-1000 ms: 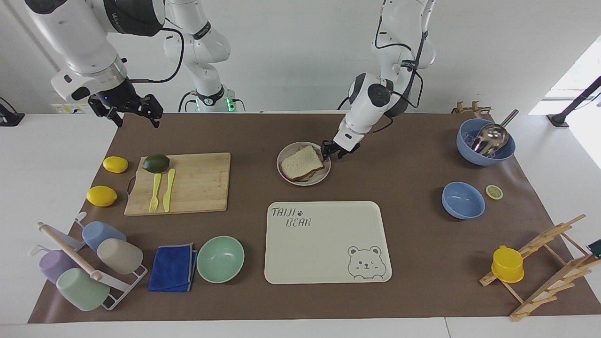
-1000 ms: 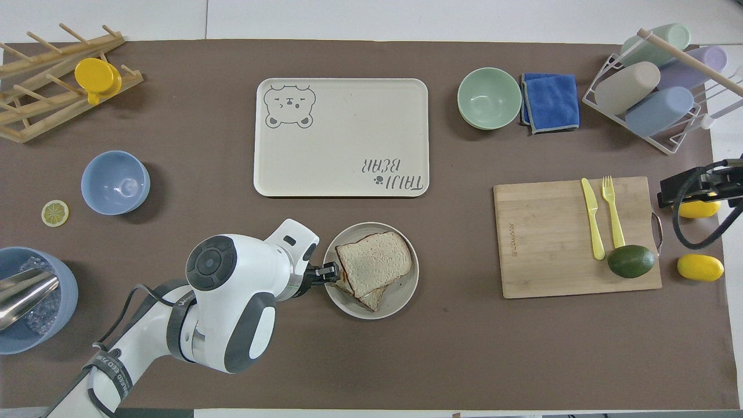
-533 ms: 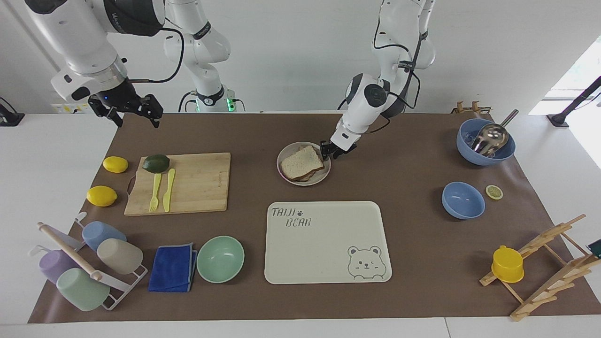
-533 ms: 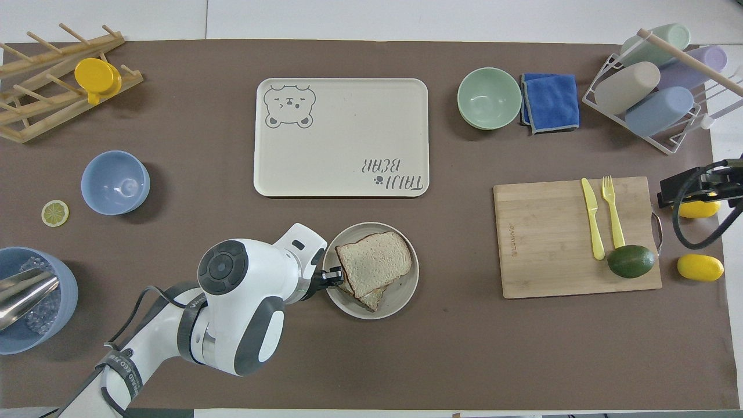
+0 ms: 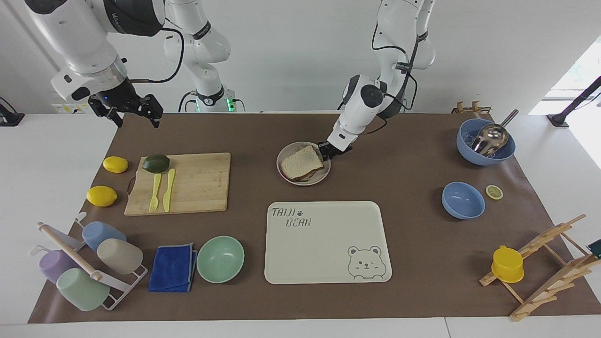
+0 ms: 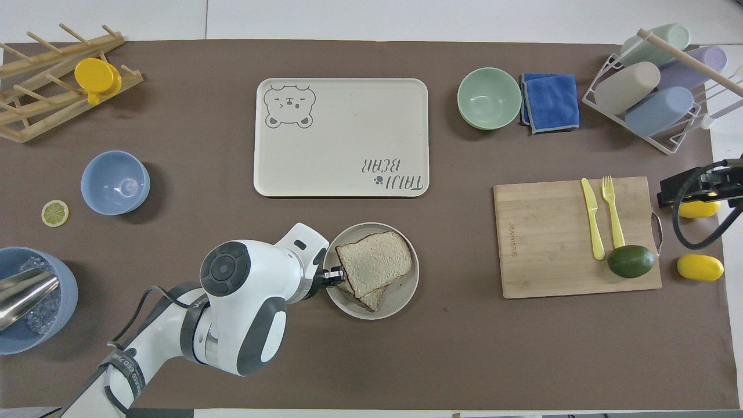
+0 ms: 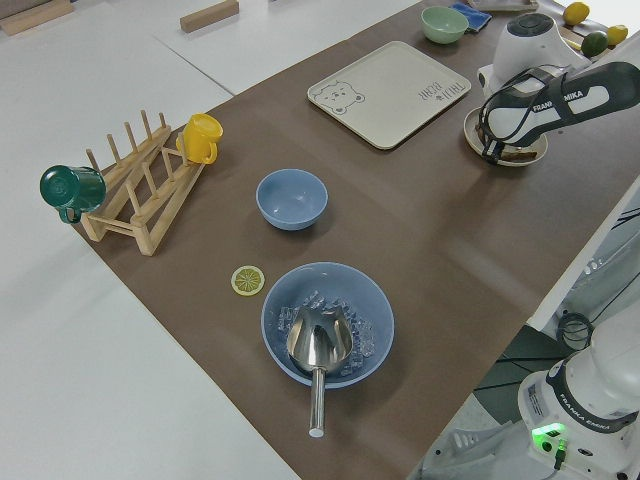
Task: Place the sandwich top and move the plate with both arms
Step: 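Grip the rim of the white plate with the left gripper, then slide the plate with the left gripper onto the cream bear tray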
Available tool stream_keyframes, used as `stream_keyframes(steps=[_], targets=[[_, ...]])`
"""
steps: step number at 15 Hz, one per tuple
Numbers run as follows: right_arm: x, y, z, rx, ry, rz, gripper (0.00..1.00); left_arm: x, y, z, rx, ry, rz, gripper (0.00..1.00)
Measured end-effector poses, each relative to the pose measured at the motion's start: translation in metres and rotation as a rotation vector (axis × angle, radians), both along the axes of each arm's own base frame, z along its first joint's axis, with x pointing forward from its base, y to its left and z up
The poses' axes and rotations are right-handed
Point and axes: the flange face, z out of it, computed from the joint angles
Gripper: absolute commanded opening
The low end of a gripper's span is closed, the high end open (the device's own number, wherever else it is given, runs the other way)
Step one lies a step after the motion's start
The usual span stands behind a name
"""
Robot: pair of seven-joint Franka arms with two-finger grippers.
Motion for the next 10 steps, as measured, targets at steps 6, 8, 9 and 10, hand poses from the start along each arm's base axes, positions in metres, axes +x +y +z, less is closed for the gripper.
stream_keyframes(steps=[6, 8, 9, 10], targets=[[0.000, 0.000, 0.000, 0.000, 0.000, 0.000, 1.00, 0.004, 0.002, 0.003, -0.005, -0.002, 0.005, 0.00], [0.000, 0.000, 0.000, 0.000, 0.000, 0.000, 1.00, 0.026, 0.014, 0.019, -0.020, 0.015, -0.003, 0.00], [0.000, 0.000, 0.000, 0.000, 0.000, 0.000, 1.00, 0.045, 0.025, 0.035, -0.035, 0.029, -0.008, 0.00], [0.000, 0.000, 0.000, 0.000, 0.000, 0.000, 1.00, 0.070, 0.041, 0.058, -0.056, 0.032, 0.001, 0.00]])
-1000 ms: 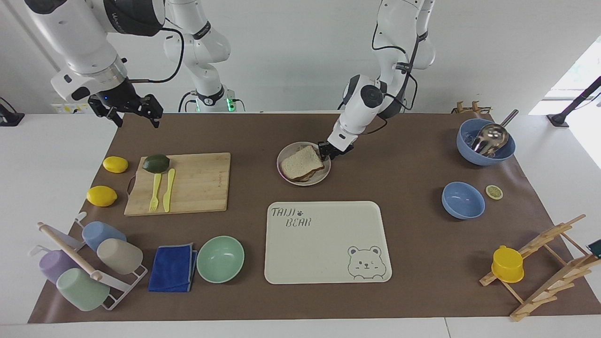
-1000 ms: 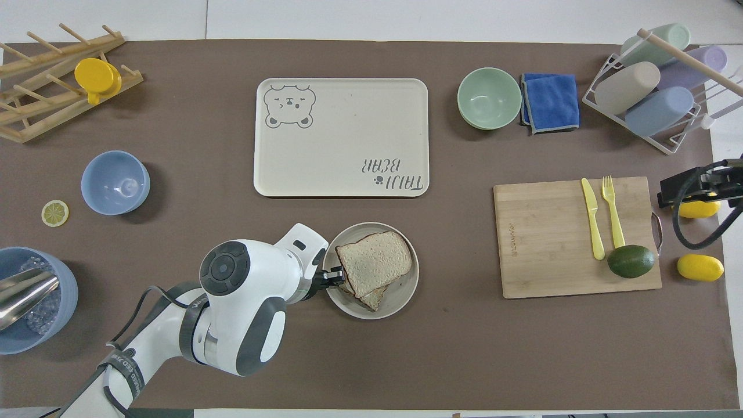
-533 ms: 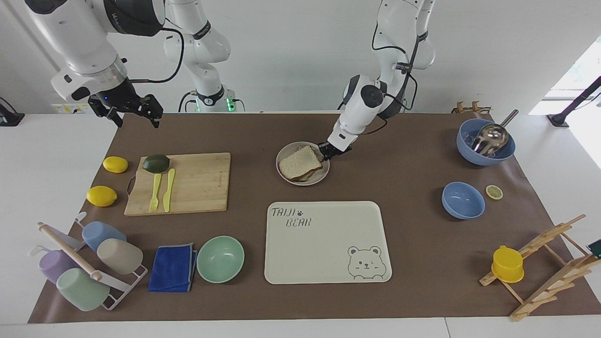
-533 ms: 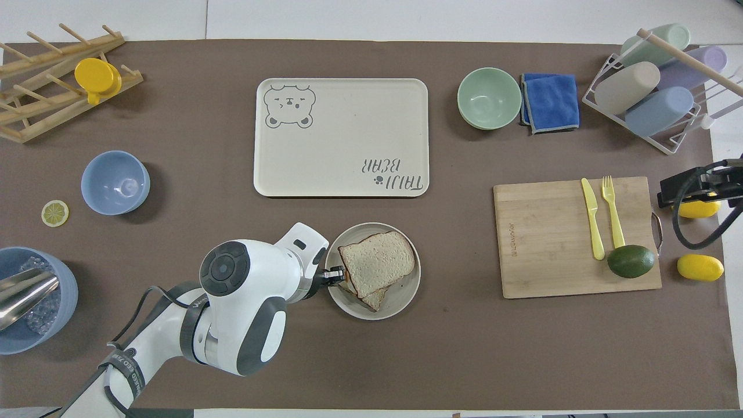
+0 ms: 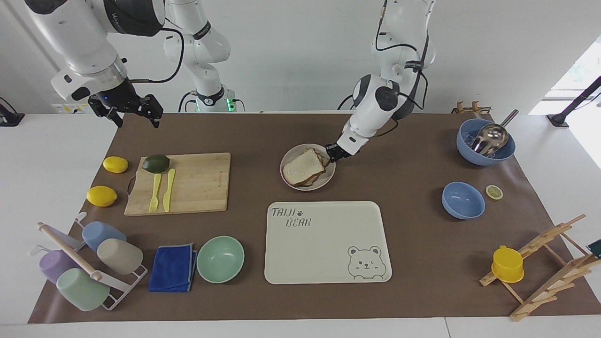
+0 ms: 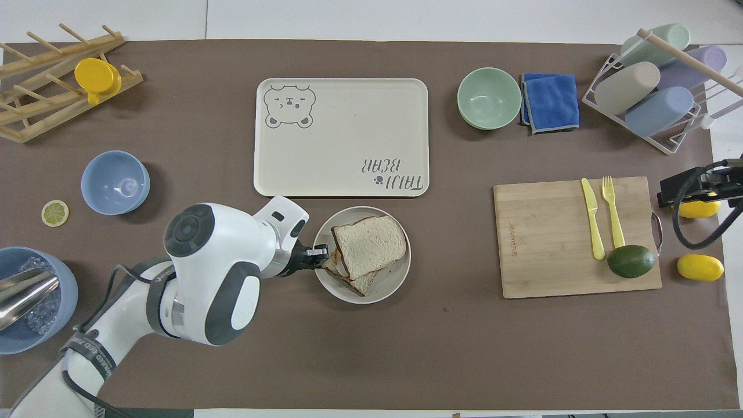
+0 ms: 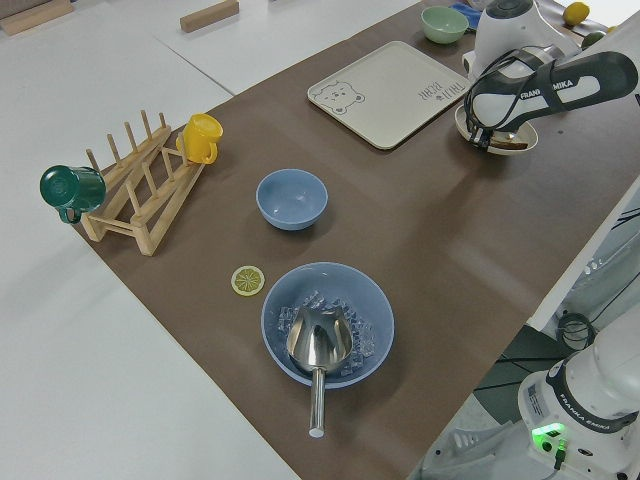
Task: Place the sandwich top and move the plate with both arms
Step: 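Slide the plate with the left gripper onto the cream bear tray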
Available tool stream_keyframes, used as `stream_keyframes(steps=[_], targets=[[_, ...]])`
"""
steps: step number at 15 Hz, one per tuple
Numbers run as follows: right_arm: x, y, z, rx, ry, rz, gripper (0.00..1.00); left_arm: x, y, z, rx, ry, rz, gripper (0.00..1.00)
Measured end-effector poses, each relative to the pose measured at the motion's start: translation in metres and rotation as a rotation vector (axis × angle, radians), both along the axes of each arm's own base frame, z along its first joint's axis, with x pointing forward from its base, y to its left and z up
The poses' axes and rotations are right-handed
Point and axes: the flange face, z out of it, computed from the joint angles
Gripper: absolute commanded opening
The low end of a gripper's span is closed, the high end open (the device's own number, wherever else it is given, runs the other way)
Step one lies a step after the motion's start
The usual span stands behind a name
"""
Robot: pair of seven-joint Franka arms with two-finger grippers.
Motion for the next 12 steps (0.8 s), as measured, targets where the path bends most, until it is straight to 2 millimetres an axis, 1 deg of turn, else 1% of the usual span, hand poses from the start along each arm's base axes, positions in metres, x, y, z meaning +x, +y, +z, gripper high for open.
stream_keyframes(steps=[2, 3, 4, 5, 7, 8, 10, 11, 12], targets=[[0.000, 0.000, 0.000, 0.000, 0.000, 0.000, 1.00, 0.044, 0.028, 0.041, -0.038, -0.026, 0.035, 0.00], [0.000, 0.000, 0.000, 0.000, 0.000, 0.000, 1.00, 0.062, 0.037, 0.055, -0.051, -0.047, 0.054, 0.00], [0.000, 0.000, 0.000, 0.000, 0.000, 0.000, 1.00, 0.078, 0.044, 0.062, -0.059, -0.063, 0.071, 0.00], [0.000, 0.000, 0.000, 0.000, 0.000, 0.000, 1.00, 0.095, 0.050, 0.063, -0.065, -0.072, 0.080, 0.00], [0.000, 0.000, 0.000, 0.000, 0.000, 0.000, 1.00, 0.133, 0.054, 0.052, -0.070, -0.080, 0.078, 0.00], [0.000, 0.000, 0.000, 0.000, 0.000, 0.000, 1.00, 0.153, 0.054, 0.040, -0.062, -0.076, 0.074, 0.00], [0.000, 0.000, 0.000, 0.000, 0.000, 0.000, 1.00, 0.186, 0.054, 0.014, -0.048, -0.065, 0.056, 0.00], [0.000, 0.000, 0.000, 0.000, 0.000, 0.000, 1.00, 0.199, 0.053, -0.001, -0.045, -0.064, 0.042, 0.00], [0.000, 0.000, 0.000, 0.000, 0.000, 0.000, 1.00, 0.208, 0.050, -0.014, -0.040, -0.064, 0.029, 0.00]])
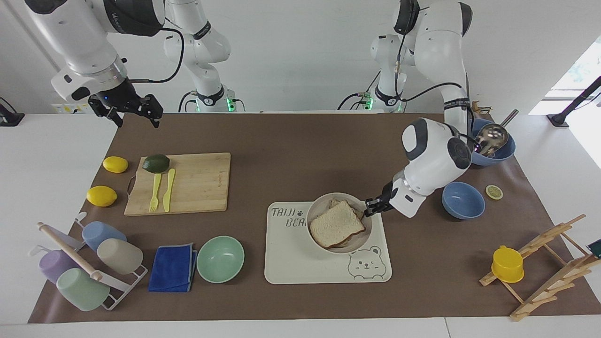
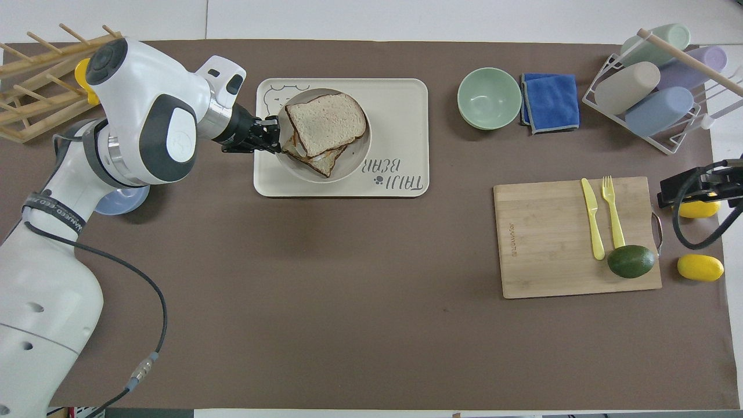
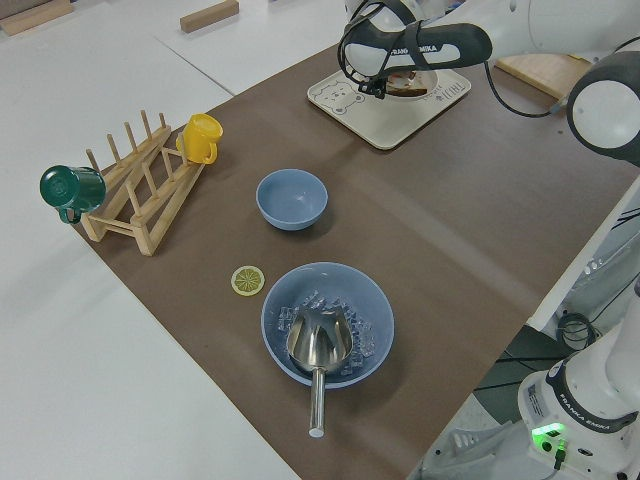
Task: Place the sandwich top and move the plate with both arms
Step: 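Slide the plate with the left gripper onto the cream bear tray, then open the left gripper and pull it back from the plate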
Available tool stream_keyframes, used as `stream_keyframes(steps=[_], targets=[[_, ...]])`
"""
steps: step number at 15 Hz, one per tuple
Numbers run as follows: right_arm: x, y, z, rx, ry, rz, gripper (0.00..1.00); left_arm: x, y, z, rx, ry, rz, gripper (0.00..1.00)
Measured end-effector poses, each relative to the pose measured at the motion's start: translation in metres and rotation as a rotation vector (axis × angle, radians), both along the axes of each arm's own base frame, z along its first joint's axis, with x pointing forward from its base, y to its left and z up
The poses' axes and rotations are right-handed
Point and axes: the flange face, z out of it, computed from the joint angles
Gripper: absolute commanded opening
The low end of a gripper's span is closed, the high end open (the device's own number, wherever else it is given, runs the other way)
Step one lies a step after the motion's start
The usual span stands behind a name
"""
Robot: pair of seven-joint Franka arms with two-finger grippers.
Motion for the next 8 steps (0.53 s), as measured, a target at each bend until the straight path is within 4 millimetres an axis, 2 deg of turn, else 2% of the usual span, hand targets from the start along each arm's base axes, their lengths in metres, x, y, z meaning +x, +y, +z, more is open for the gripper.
stream_keyframes(steps=[3, 8], targets=[[0.000, 0.000, 0.000, 0.000, 0.000, 0.000, 1.00, 0.006, -0.006, -0.022, 0.016, -0.006, -0.019, 0.00], [0.000, 0.000, 0.000, 0.000, 0.000, 0.000, 1.00, 0.004, -0.009, -0.029, 0.018, -0.026, -0.028, 0.00]])
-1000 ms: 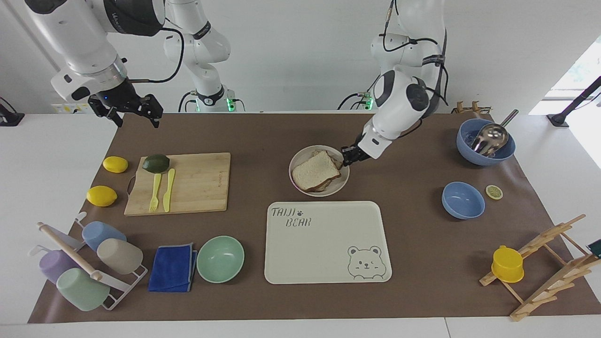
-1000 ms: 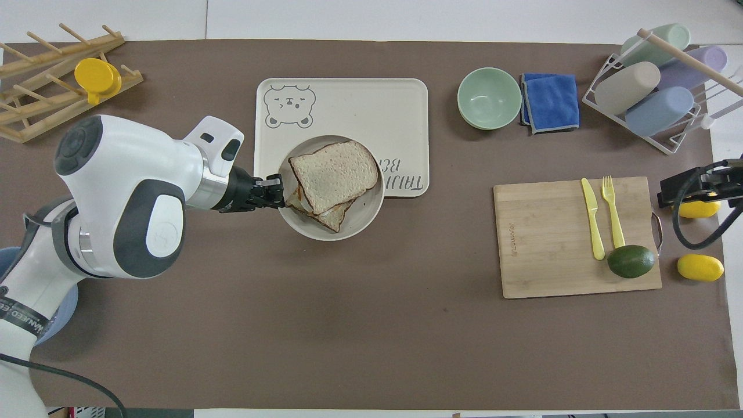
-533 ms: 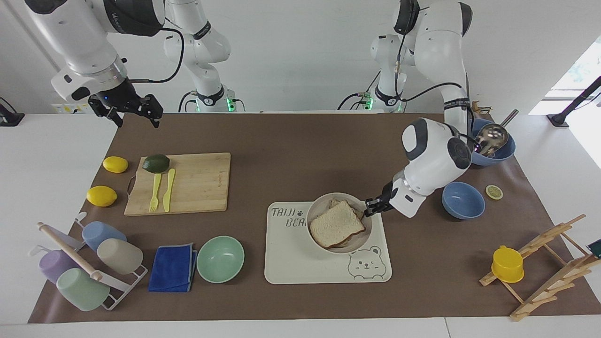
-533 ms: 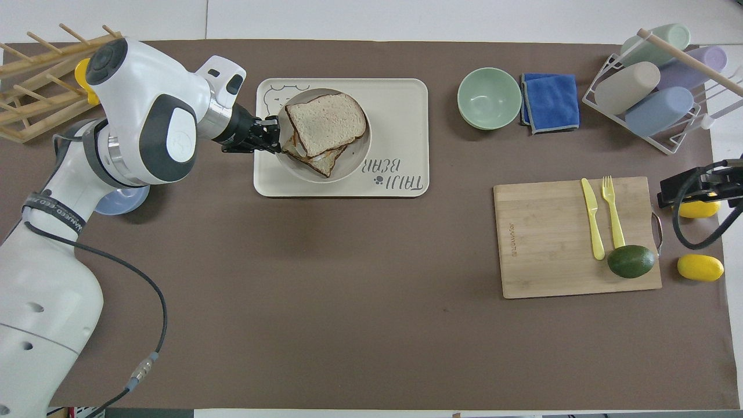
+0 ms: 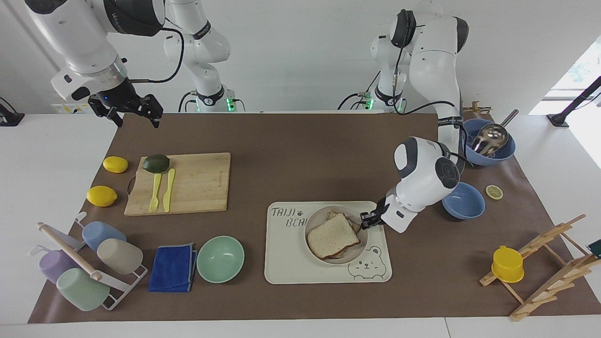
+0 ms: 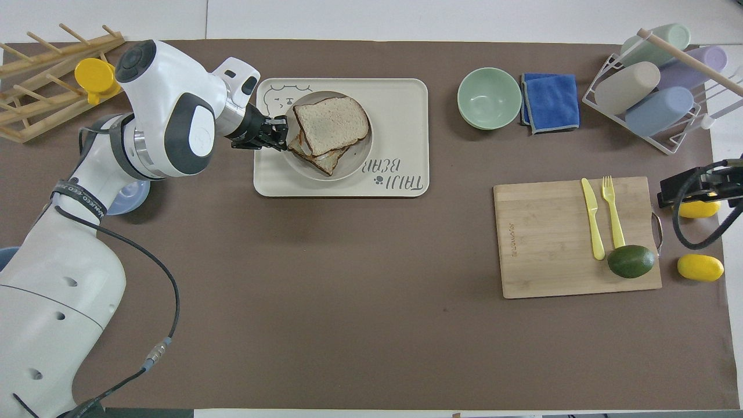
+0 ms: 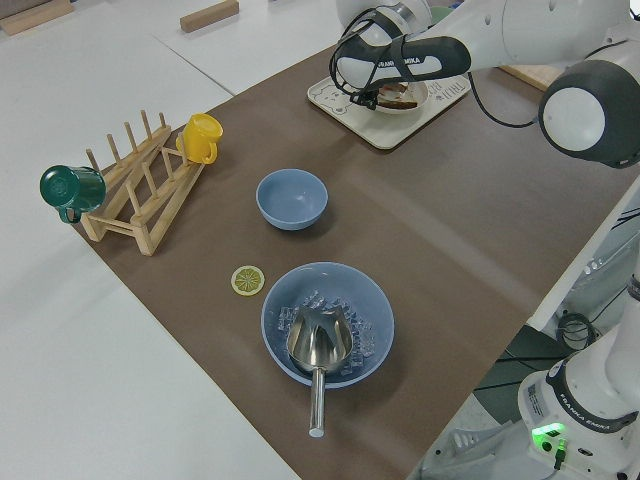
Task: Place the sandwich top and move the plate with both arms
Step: 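Open the left gripper and pull it back from the plate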
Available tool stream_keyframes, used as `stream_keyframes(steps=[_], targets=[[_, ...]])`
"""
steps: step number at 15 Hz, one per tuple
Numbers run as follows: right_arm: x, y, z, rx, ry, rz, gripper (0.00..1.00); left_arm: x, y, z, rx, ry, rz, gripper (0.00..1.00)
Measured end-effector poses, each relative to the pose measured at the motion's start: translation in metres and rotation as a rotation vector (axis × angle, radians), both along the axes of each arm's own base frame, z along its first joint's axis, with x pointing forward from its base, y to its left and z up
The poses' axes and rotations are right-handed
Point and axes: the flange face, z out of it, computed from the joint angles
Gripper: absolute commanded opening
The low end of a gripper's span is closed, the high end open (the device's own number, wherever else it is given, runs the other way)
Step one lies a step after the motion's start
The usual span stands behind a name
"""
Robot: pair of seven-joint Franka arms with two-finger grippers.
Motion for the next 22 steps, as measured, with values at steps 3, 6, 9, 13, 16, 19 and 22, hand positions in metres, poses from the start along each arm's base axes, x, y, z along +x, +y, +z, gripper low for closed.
stream_keyframes(steps=[3, 6, 9, 13, 16, 19, 22], targets=[[0.000, 0.000, 0.000, 0.000, 0.000, 0.000, 1.00, -0.002, -0.002, -0.003, 0.001, -0.005, -0.005, 0.52], [0.000, 0.000, 0.000, 0.000, 0.000, 0.000, 1.00, -0.001, -0.002, -0.002, 0.000, -0.012, -0.011, 1.00], [0.000, 0.000, 0.000, 0.000, 0.000, 0.000, 1.00, 0.004, 0.005, 0.011, -0.005, -0.034, 0.000, 1.00], [0.000, 0.000, 0.000, 0.000, 0.000, 0.000, 1.00, 0.018, 0.053, 0.073, -0.016, -0.108, 0.063, 1.00], [0.000, 0.000, 0.000, 0.000, 0.000, 0.000, 1.00, 0.009, 0.119, 0.143, 0.060, -0.124, 0.091, 1.00], [0.000, 0.000, 0.000, 0.000, 0.000, 0.000, 1.00, -0.027, 0.148, 0.218, 0.168, -0.122, 0.049, 1.00], [0.000, 0.000, 0.000, 0.000, 0.000, 0.000, 1.00, -0.069, 0.154, 0.274, 0.238, -0.095, 0.006, 1.00]])
